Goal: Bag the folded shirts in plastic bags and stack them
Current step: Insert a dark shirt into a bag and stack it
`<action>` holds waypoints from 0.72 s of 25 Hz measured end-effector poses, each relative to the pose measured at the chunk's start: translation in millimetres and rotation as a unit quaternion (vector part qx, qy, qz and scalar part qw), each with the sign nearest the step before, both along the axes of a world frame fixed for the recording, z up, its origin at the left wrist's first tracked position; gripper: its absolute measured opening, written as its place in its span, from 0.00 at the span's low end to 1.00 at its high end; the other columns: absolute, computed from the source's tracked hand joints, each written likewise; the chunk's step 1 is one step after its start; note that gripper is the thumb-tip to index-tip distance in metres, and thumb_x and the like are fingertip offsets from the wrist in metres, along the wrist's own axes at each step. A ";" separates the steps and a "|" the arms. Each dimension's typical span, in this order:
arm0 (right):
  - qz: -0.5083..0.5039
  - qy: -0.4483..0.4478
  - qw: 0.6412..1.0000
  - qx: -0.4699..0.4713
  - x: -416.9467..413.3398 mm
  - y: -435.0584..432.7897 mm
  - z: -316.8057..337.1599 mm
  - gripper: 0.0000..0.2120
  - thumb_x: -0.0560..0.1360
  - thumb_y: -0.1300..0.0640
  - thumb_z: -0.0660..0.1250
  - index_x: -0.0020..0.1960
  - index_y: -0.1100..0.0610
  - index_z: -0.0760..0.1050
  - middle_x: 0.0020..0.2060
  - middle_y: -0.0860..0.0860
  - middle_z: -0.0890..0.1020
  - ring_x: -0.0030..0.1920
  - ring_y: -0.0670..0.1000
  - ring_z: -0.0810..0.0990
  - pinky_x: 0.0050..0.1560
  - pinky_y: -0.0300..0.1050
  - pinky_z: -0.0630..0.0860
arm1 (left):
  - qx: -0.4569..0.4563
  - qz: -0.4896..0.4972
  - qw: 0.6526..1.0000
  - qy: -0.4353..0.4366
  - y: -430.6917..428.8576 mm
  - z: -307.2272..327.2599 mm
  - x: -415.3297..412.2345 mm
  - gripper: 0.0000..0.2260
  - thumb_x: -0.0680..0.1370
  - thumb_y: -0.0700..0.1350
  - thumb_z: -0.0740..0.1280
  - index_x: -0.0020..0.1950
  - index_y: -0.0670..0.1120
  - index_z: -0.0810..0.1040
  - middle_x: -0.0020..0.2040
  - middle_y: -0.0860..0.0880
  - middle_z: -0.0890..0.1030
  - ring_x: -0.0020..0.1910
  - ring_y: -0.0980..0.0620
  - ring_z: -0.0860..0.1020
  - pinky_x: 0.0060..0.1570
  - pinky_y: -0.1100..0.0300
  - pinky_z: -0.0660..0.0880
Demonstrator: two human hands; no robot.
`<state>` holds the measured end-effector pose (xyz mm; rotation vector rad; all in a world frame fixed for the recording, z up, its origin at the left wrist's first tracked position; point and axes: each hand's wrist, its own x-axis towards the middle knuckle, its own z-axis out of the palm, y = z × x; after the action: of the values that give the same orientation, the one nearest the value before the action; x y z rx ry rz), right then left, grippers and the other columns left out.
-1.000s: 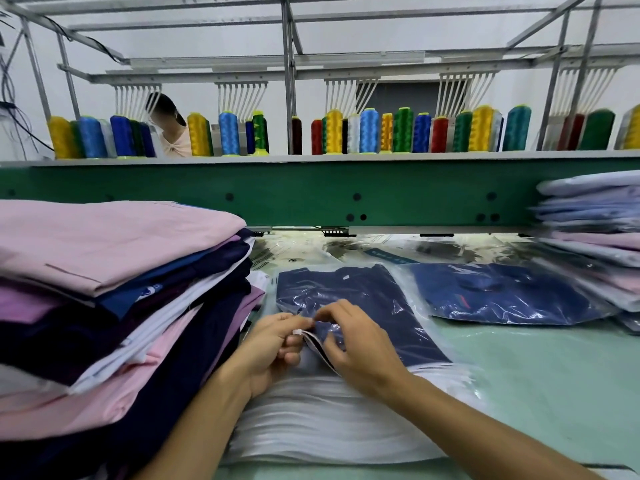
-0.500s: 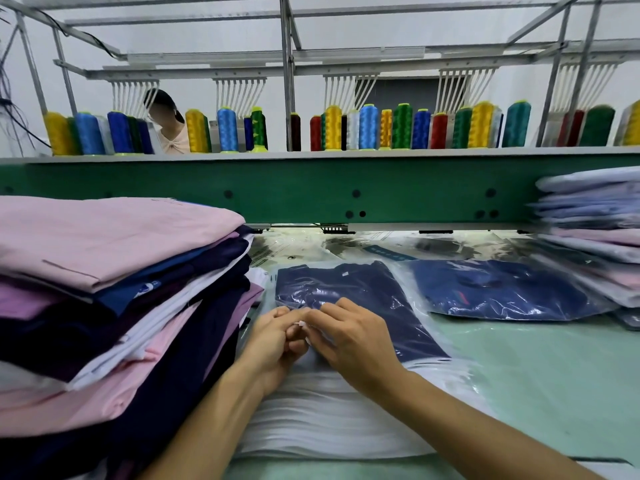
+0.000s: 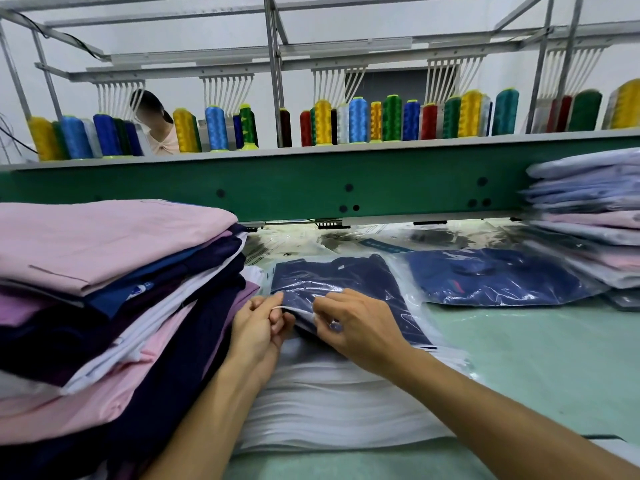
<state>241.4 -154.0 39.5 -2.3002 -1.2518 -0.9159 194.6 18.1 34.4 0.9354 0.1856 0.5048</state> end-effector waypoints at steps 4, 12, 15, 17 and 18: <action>-0.001 0.024 1.000 -0.011 9.0 -8.0 3.8 0.08 0.75 0.50 0.61 0.40 0.51 0.66 0.35 0.46 0.76 0.37 0.48 0.72 0.29 0.50 0.73 | -0.050 0.007 0.999 -0.009 10.0 2.6 2.0 0.17 0.80 0.36 0.63 0.37 0.50 0.60 0.23 0.52 0.61 0.20 0.57 0.60 0.31 0.62 0.76; 0.003 0.170 0.985 0.007 48.1 -61.0 26.7 0.06 0.72 0.50 0.68 0.41 0.49 0.72 0.31 0.39 0.77 0.35 0.47 0.76 0.37 0.50 0.78 | -0.036 0.036 0.999 -0.013 4.9 4.2 -1.6 0.15 0.82 0.37 0.63 0.39 0.50 0.63 0.24 0.52 0.62 0.20 0.57 0.59 0.46 0.41 0.82; -0.016 0.190 0.982 0.001 59.3 -77.4 30.0 0.06 0.71 0.47 0.66 0.41 0.48 0.72 0.34 0.38 0.79 0.36 0.46 0.77 0.37 0.50 0.78 | -0.044 0.045 0.998 -0.018 3.8 5.9 -2.9 0.15 0.82 0.36 0.62 0.39 0.49 0.62 0.24 0.52 0.61 0.21 0.57 0.59 0.48 0.39 0.81; -0.030 0.207 0.978 0.007 66.5 -90.6 32.4 0.05 0.71 0.48 0.67 0.40 0.48 0.73 0.34 0.40 0.79 0.36 0.47 0.78 0.38 0.51 0.78 | -0.048 0.046 0.998 -0.021 3.2 6.3 -3.1 0.15 0.82 0.36 0.61 0.39 0.49 0.63 0.24 0.51 0.61 0.21 0.57 0.59 0.48 0.38 0.81; -0.037 0.214 0.976 0.014 70.2 -98.1 33.4 0.05 0.71 0.49 0.68 0.39 0.48 0.73 0.34 0.40 0.80 0.37 0.47 0.78 0.39 0.51 0.78 | -0.050 0.047 0.997 -0.022 3.1 6.4 -2.9 0.14 0.82 0.36 0.61 0.40 0.48 0.63 0.24 0.51 0.61 0.21 0.57 0.59 0.48 0.38 0.81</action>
<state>311.6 -252.1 72.9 -2.3662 -0.9671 -0.4176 191.7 21.2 40.9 0.8192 0.2147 0.5978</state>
